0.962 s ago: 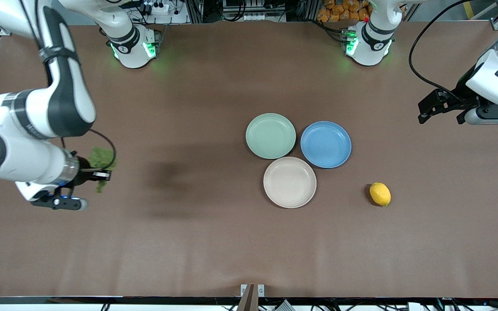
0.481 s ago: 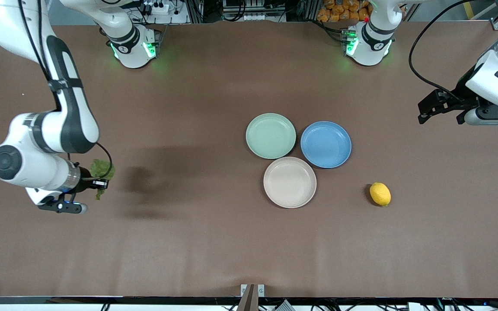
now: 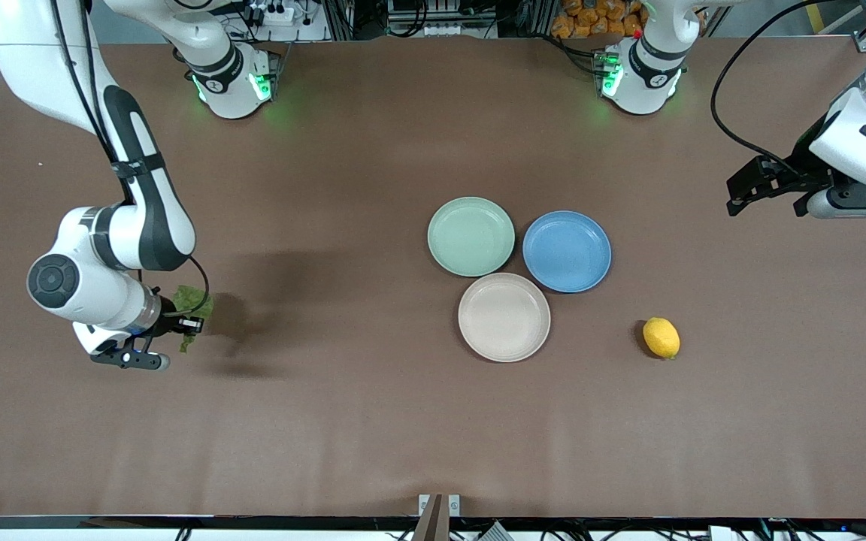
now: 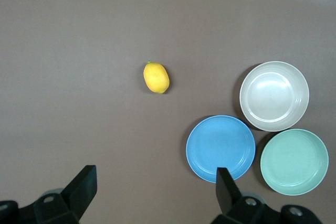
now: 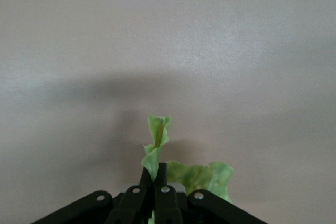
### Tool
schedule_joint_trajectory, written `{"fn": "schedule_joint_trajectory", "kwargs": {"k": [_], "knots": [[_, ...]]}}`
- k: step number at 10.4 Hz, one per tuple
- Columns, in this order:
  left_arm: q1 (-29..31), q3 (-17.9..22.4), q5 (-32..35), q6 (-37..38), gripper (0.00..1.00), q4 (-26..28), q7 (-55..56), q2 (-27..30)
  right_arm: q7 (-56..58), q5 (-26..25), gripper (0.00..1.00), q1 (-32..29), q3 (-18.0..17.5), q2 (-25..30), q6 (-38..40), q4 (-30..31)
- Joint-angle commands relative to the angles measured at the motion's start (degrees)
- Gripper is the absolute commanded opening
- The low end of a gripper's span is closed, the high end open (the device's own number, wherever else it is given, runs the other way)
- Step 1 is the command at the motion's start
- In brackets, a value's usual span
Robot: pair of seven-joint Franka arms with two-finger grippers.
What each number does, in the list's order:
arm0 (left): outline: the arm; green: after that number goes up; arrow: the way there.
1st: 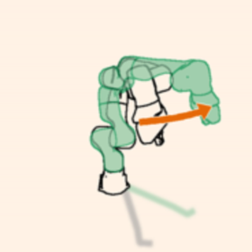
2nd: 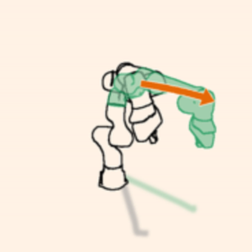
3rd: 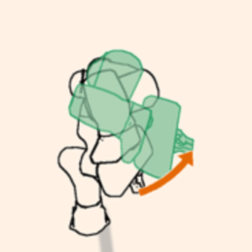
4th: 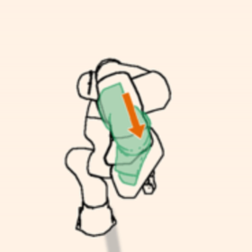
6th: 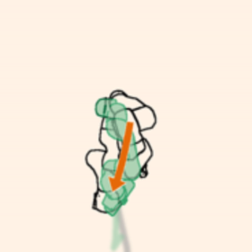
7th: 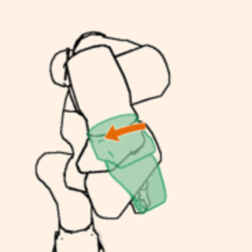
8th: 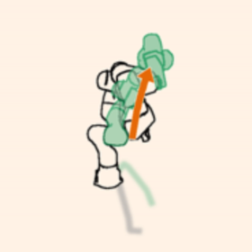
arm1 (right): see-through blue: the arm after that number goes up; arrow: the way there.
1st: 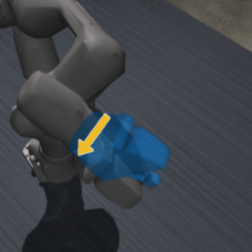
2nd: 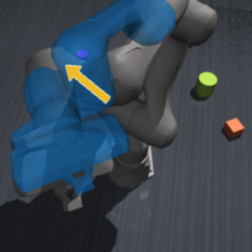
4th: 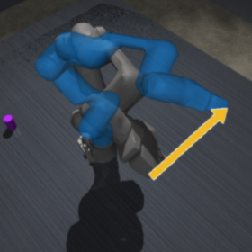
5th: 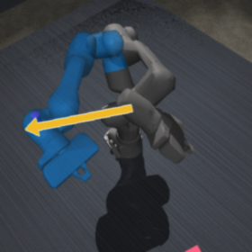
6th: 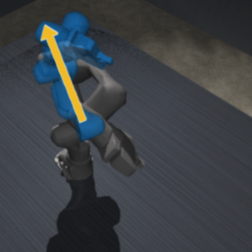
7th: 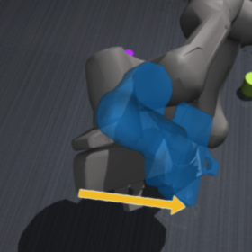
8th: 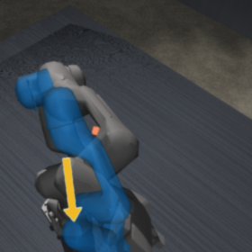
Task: Pick lemon and lettuce from plates
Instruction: 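Lift the lettuce leaf and carry it away from the plates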
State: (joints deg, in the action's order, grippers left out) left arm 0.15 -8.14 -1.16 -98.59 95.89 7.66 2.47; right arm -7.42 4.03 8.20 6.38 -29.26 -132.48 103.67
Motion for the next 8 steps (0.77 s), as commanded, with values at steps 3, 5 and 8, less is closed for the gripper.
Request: {"fn": "schedule_joint_trajectory", "kwargs": {"k": [3,5,8], "knots": [[0.3,-0.1,-0.5,1.4,1.0,-1.1,-1.6,-0.5,0.7,-2.5,0.0,-1.7,-0.7,-0.2,-7.6,5.7],[0.4,-0.1,-0.5,1.4,1.0,-1.1,-1.5,-0.5,0.7,-2.5,0.27,-1.8,-0.7,-0.3,-7.4,5.6],[0.3,-0.1,-0.5,1.4,1.0,-1.1,-1.5,-0.5,0.7,-2.5,1.0,-2.3,-0.7,0.5,-6.6,4.7]]}}
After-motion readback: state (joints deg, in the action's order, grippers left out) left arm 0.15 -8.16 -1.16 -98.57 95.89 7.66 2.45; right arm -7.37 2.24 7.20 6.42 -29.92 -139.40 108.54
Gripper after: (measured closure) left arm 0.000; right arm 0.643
